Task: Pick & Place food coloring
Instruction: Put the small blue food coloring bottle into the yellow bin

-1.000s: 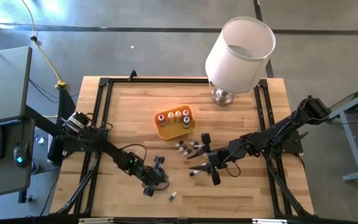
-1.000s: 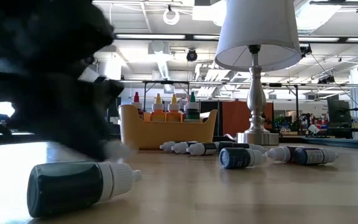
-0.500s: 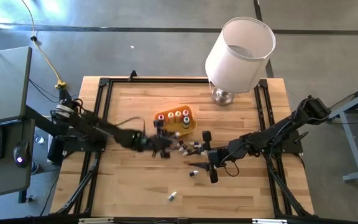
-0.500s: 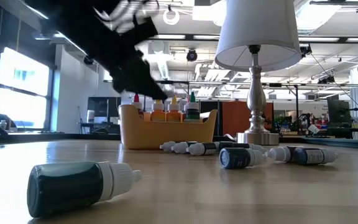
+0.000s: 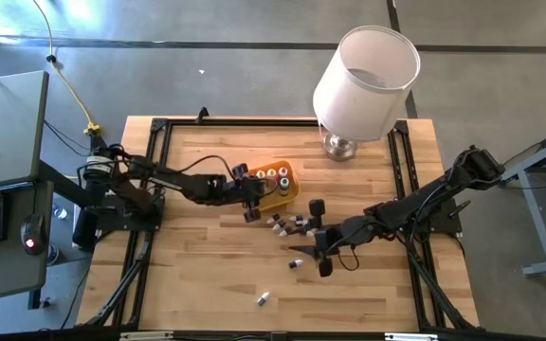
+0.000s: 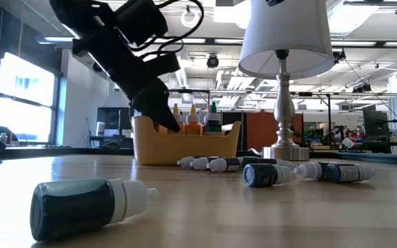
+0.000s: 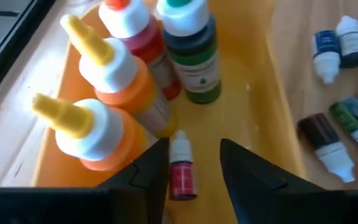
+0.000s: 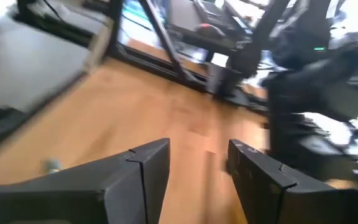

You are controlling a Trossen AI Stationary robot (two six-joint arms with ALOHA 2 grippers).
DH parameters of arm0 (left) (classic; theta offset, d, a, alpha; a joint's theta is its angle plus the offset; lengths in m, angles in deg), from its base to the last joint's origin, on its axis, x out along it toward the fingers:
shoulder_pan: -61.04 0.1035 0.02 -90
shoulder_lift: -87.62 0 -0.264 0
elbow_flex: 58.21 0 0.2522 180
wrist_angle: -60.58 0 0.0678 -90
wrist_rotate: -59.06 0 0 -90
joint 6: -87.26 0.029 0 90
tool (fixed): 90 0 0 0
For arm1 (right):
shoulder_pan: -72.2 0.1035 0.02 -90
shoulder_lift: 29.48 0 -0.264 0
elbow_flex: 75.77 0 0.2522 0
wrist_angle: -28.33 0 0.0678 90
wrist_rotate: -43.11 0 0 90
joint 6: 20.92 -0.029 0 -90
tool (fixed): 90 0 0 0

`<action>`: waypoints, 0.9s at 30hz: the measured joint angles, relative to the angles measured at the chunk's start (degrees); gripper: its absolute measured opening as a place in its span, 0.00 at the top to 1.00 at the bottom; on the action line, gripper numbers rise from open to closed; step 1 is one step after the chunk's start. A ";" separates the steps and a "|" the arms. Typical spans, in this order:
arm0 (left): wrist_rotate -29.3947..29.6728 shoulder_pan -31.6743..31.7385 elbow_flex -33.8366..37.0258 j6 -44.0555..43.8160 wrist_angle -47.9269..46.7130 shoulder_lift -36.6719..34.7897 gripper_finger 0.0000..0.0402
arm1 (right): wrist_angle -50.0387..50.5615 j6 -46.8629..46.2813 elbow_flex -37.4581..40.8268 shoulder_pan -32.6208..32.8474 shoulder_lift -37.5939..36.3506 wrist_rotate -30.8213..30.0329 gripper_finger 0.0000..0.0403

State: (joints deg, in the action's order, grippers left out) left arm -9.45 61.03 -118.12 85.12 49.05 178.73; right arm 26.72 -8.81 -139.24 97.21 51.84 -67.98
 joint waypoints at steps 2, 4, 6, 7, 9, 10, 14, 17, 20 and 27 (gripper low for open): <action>0.28 -0.69 0.00 -0.76 0.15 -0.02 0.64 | 0.27 2.41 0.00 0.00 0.00 -3.02 0.62; 0.87 -1.35 0.00 -1.13 0.70 -0.22 0.64 | 1.63 2.39 0.00 -0.04 0.00 -3.32 0.62; 0.98 -2.14 -0.09 -1.13 0.77 -1.46 0.64 | 4.22 -0.23 0.00 -0.26 0.06 0.54 0.63; 1.11 -2.59 -0.77 -1.13 0.98 -1.59 0.64 | 5.56 -2.81 0.00 -0.50 0.51 3.06 0.63; 1.05 -3.22 -1.60 -0.97 0.83 -2.03 0.63 | 7.27 -7.51 0.00 -0.63 2.41 7.00 0.64; 1.05 -3.60 -2.01 -0.58 0.10 -2.55 0.63 | 7.42 -8.97 0.00 -0.63 3.96 8.12 0.64; 2.02 -4.32 -5.06 1.51 1.21 -2.67 0.63 | 6.12 -11.77 0.00 -0.76 11.12 11.89 0.62; 2.23 -4.51 -6.51 1.69 1.00 -2.56 0.63 | 6.08 -13.67 0.00 -0.97 16.22 16.87 0.59; 2.28 -4.51 -7.19 1.43 1.30 -2.56 0.63 | 5.08 -13.97 0.04 -1.01 20.43 19.78 0.56; 1.96 -4.50 -7.17 0.36 1.02 -2.56 0.63 | 2.62 -14.86 0.00 -1.67 26.50 16.92 0.53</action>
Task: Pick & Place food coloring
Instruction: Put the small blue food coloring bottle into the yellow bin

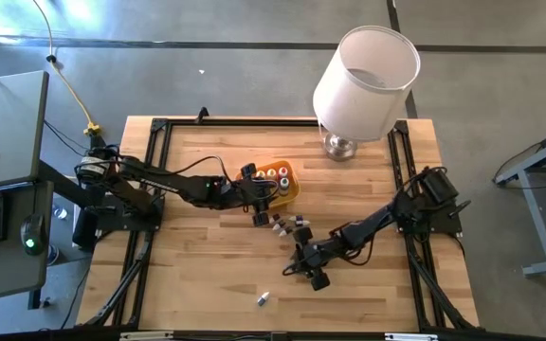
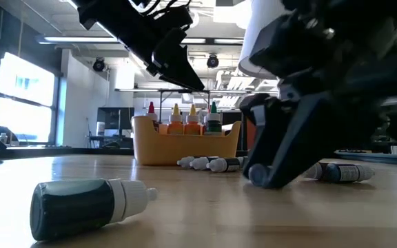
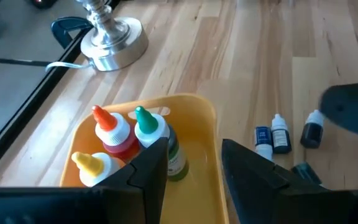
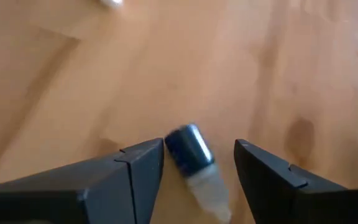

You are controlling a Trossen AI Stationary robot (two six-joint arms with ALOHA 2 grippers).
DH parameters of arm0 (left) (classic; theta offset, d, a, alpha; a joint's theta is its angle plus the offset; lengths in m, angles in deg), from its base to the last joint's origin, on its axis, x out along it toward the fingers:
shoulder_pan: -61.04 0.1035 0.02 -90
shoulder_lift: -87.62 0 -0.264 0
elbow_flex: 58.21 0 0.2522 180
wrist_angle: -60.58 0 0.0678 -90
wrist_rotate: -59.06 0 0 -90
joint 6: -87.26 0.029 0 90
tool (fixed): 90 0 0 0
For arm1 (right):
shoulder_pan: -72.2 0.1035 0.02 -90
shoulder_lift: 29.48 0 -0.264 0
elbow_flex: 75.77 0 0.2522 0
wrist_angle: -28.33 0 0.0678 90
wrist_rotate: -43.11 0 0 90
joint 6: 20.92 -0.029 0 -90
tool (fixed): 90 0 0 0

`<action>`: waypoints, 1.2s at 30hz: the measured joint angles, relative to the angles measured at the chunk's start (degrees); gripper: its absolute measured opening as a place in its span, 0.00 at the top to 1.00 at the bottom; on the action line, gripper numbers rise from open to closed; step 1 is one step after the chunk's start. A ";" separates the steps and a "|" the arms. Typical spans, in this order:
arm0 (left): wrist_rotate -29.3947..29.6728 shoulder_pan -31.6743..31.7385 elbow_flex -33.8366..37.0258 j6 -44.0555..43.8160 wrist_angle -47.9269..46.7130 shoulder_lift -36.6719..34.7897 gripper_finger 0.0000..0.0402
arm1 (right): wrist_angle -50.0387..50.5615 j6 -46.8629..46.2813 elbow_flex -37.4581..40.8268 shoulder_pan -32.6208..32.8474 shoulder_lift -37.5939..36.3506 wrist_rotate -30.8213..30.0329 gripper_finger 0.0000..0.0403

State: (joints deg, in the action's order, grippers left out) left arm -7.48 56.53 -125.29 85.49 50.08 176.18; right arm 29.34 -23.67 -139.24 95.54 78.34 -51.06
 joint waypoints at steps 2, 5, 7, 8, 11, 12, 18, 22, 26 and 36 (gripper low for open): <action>-0.29 -0.02 0.00 -0.38 -0.04 0.00 0.63 | 0.20 -1.05 -0.12 -0.47 0.80 -0.56 0.53; -0.99 -0.02 0.00 -2.53 -0.12 0.00 0.63 | 0.15 -1.91 -0.26 -0.86 2.56 0.75 0.53; -1.47 -0.02 0.00 -2.81 -0.19 0.00 0.63 | 0.43 -0.55 -0.28 -0.86 3.35 0.78 0.55; -1.56 -0.02 0.00 -2.81 -0.19 0.00 0.63 | 0.44 -0.03 -0.32 -0.84 3.49 0.36 0.57; -1.56 -0.02 0.00 -2.80 0.03 0.00 0.63 | -0.07 0.13 -0.30 -0.89 3.70 0.06 0.65; -1.27 -0.02 0.00 -2.69 0.01 0.00 0.63 | -0.81 0.16 -0.27 -0.98 3.77 0.05 0.68; 0.30 -0.13 -4.19 -0.92 -8.90 -5.19 0.63 | -2.35 -2.02 -0.22 -1.21 3.88 0.24 0.84; 2.61 -0.13 -11.27 0.03 -22.52 -11.05 0.63 | -3.24 -2.17 -0.17 -1.16 3.84 -0.05 0.84; 3.82 -0.01 -17.62 0.03 -30.43 -15.57 0.63 | -9.47 2.57 -0.13 -1.15 3.53 -2.71 0.81; 4.19 -0.02 -20.49 0.03 -33.97 -20.48 0.63 | -27.76 24.34 -1.12 -10.60 -2.75 -31.20 0.84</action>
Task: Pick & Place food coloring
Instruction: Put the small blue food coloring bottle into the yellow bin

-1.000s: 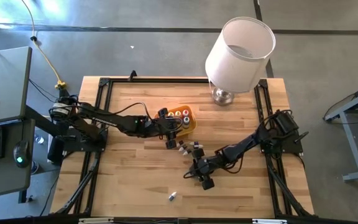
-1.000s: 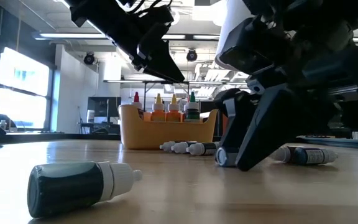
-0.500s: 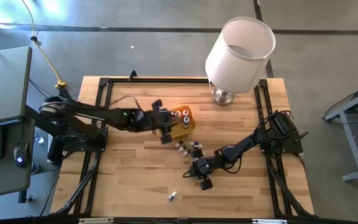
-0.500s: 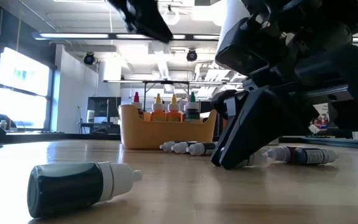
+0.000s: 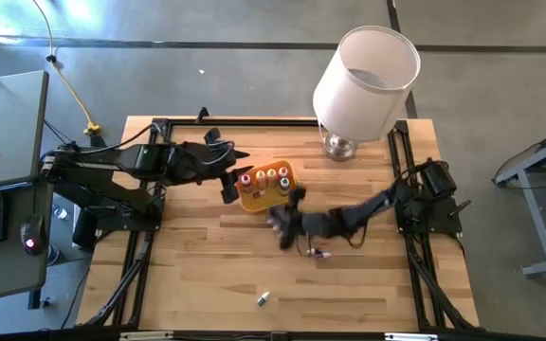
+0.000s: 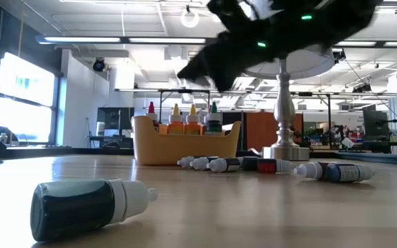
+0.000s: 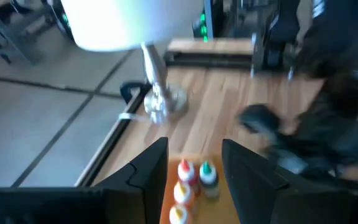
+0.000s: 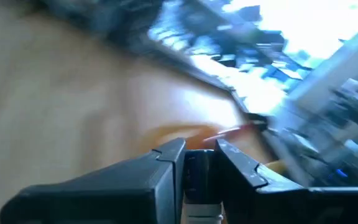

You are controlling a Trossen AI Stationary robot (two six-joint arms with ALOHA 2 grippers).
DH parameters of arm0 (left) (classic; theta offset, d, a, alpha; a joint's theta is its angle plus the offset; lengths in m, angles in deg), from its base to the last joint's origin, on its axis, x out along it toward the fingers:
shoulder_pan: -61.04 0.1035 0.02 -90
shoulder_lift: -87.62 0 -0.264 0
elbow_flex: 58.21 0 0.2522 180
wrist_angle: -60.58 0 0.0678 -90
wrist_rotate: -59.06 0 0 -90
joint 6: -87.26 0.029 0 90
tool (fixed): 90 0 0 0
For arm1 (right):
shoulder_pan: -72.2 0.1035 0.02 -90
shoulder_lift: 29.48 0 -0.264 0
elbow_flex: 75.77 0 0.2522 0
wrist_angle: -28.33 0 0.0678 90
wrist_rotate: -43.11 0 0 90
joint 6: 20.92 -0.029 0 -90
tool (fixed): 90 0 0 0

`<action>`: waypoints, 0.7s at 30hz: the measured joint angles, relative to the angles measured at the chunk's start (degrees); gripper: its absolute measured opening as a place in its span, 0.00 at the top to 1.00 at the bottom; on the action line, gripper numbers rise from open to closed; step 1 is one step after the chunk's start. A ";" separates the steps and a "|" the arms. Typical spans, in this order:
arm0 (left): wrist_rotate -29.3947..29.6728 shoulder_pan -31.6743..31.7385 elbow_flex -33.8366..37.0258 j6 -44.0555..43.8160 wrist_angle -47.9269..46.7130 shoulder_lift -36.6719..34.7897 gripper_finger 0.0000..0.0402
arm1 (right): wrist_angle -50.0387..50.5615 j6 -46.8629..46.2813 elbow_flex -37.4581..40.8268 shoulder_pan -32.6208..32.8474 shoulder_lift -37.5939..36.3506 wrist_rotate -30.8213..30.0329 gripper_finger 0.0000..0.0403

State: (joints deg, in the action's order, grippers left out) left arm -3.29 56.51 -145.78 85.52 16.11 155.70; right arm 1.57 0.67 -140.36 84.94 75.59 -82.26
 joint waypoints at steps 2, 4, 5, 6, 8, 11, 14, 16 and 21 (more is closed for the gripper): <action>-0.05 0.02 -0.01 -0.02 -0.65 0.20 0.63 | 0.05 -4.16 -0.27 -4.27 -0.62 3.80 0.83; -0.11 0.02 0.12 -0.02 -1.36 0.58 0.63 | 2.44 -11.29 -0.23 -8.60 -0.07 12.71 0.81; -0.10 0.02 0.06 -0.02 -1.39 0.95 0.63 | 4.04 -14.08 -0.14 -10.47 0.44 17.23 0.81; -0.10 0.02 0.06 -0.02 -1.94 1.18 0.63 | 4.88 -15.75 0.11 -11.94 0.99 20.30 0.81; -0.20 0.02 0.12 -0.03 -3.73 1.30 0.63 | 4.22 -17.03 0.06 -13.92 1.61 22.67 0.81; -0.19 0.01 -0.03 -0.04 -4.17 2.27 0.63 | 3.78 -15.58 -0.13 -15.16 1.73 22.69 0.82; -0.20 0.00 0.18 -0.04 -5.36 2.39 0.63 | 3.40 -15.22 -0.13 -15.42 1.80 23.70 0.80; -0.03 0.02 -0.01 -0.04 -5.29 2.67 0.63 | 2.43 -15.09 -0.13 -15.44 1.79 25.15 0.78; -0.03 0.02 0.10 -0.04 -5.40 2.75 0.63 | 2.90 -14.68 -0.13 -15.53 1.78 25.50 0.71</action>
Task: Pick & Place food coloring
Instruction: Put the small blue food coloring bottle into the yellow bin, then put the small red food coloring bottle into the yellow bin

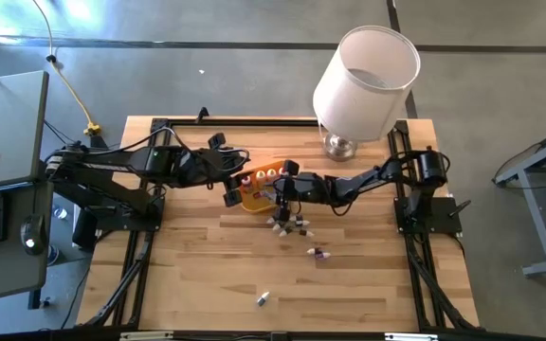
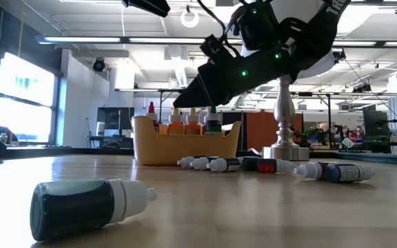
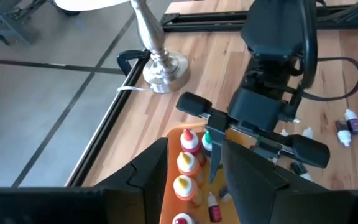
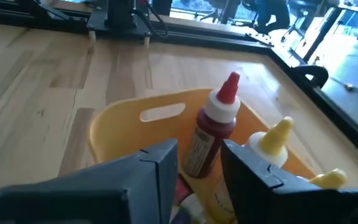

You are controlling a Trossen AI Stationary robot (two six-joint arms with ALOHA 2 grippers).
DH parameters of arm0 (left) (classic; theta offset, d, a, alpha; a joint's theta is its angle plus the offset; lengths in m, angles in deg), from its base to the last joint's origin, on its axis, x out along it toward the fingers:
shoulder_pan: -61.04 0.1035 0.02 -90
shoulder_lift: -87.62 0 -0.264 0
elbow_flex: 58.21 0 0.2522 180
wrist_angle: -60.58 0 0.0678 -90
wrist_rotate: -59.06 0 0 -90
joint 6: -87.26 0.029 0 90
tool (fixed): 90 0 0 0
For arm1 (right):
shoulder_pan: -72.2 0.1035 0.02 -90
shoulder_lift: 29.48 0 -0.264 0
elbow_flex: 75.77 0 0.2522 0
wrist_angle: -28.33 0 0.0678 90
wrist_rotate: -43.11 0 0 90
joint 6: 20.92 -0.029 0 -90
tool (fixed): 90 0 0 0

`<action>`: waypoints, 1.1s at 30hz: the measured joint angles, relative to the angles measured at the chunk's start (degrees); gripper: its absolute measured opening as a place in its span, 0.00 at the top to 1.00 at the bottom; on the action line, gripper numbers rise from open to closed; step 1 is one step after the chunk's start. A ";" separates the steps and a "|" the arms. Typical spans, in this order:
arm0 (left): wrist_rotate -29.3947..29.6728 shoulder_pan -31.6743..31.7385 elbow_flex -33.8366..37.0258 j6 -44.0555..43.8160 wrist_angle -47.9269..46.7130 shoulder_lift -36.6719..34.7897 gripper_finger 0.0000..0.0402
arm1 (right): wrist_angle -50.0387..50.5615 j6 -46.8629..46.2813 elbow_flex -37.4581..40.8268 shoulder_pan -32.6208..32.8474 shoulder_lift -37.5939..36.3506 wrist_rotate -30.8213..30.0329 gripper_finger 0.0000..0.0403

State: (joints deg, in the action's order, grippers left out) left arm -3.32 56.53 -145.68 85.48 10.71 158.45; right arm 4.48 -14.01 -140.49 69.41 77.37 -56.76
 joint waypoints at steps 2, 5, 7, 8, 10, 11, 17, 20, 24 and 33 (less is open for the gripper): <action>0.00 0.00 0.00 0.00 -0.08 0.01 0.63 | -0.40 1.05 0.00 -0.15 0.00 -0.08 0.69; 0.00 0.00 0.00 -0.20 -0.06 0.00 0.63 | -0.40 0.04 0.00 -0.26 0.00 -0.25 0.67; 0.00 0.00 0.00 -0.20 -0.07 0.00 0.63 | -0.58 0.59 0.00 0.07 -0.32 -0.07 0.66; 0.00 -0.01 0.00 -0.22 -0.06 0.00 0.63 | -0.81 0.84 0.00 0.51 -0.84 0.04 0.66; -0.20 0.00 0.00 -0.55 -0.10 0.00 0.63 | -0.64 0.63 -0.01 2.08 -2.70 0.89 0.65; -0.47 0.00 0.00 -1.01 -0.15 0.00 0.63 | 0.36 0.54 -0.10 3.14 -3.86 1.76 0.65; -3.26 0.00 0.00 -1.55 -1.75 0.00 0.63 | 21.37 -5.91 -0.09 12.90 -9.52 5.02 0.65; -4.10 -0.01 0.00 -1.55 -2.26 0.00 0.63 | 31.55 -7.85 0.07 17.93 -11.05 9.52 0.65; -4.22 0.00 -0.02 -1.56 -2.38 0.61 0.63 | 40.13 -8.49 0.31 23.29 -10.86 6.92 0.65; -4.74 0.00 -0.09 -3.04 -2.51 3.47 0.63 | 43.40 -16.38 0.24 29.77 -10.95 -3.24 0.65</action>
State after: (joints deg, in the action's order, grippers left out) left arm -8.07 56.53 -145.77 82.44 8.20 161.92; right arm 47.88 -30.40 -140.25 99.18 66.42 -60.00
